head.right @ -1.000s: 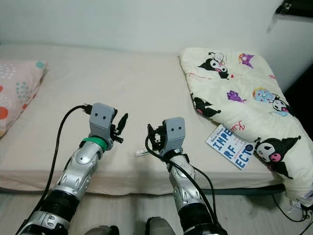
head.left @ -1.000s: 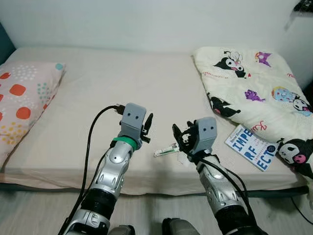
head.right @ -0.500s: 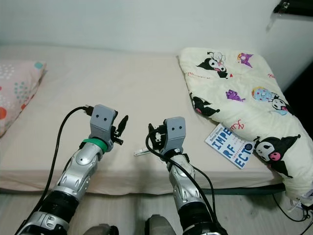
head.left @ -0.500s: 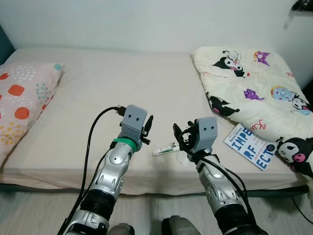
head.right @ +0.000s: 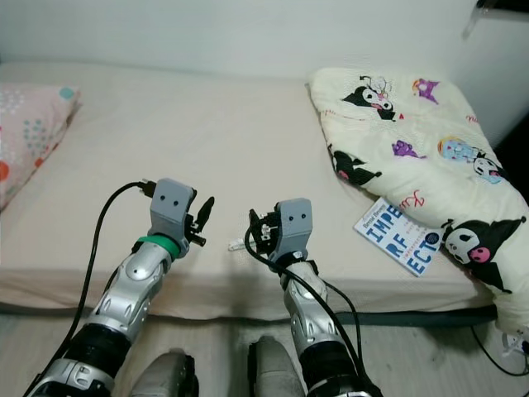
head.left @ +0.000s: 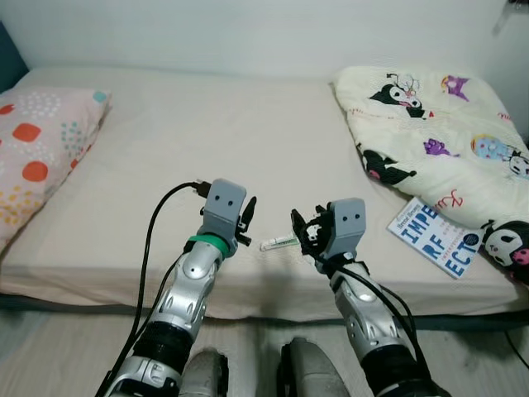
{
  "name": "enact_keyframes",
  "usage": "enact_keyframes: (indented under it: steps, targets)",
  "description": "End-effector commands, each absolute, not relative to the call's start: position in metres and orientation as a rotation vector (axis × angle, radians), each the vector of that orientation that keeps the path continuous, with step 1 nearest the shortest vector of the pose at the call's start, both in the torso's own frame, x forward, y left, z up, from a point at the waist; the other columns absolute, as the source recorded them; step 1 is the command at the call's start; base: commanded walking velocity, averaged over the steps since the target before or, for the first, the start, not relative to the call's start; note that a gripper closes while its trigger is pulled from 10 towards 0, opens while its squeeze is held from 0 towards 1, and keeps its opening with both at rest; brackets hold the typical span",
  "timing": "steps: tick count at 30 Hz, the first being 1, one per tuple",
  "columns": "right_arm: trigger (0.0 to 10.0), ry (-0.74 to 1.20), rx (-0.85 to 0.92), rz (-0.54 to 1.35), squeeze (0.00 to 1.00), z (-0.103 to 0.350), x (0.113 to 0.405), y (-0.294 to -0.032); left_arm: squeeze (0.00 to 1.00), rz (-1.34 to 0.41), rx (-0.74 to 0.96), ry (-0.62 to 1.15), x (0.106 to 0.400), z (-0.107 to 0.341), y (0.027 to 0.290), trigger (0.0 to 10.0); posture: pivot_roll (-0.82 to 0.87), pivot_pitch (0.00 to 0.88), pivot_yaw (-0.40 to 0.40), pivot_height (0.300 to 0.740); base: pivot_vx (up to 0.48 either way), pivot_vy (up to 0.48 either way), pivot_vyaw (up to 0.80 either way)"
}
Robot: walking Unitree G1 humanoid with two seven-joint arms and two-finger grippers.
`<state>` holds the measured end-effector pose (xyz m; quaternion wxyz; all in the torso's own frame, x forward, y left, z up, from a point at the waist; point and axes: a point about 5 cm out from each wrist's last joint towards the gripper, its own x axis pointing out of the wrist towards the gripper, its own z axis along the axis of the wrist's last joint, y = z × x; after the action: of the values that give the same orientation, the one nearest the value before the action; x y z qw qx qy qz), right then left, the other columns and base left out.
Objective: Clean up the room
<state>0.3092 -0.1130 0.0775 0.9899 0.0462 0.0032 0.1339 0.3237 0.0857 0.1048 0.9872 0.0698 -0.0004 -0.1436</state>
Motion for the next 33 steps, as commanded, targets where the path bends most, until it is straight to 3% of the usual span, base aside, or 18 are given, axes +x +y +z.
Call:
enact_keyframes:
  steps: [1, 26, 33]
  targets:
    - [10.0, 0.017, 0.095, 0.245, 0.00, 0.074, 0.309, -0.116, 0.00, -0.294, 0.148, 0.018, 0.322, 0.100, 0.086, 10.0, -0.07, 0.031, 0.010, 0.610, 0.000, 0.000, 0.00]
    - [10.0, 0.012, 0.082, 0.203, 0.00, 0.076, 0.316, -0.125, 0.00, -0.287, 0.155, 0.020, 0.323, 0.100, 0.087, 10.0, -0.06, 0.039, 0.010, 0.520, 0.000, 0.000, 0.00]
    - [10.0, 0.047, 0.122, 0.118, 0.00, 0.070, 0.319, -0.139, 0.00, -0.291, 0.160, 0.022, 0.323, 0.100, 0.087, 10.0, -0.06, 0.050, 0.021, 0.486, 0.000, 0.000, 0.00]
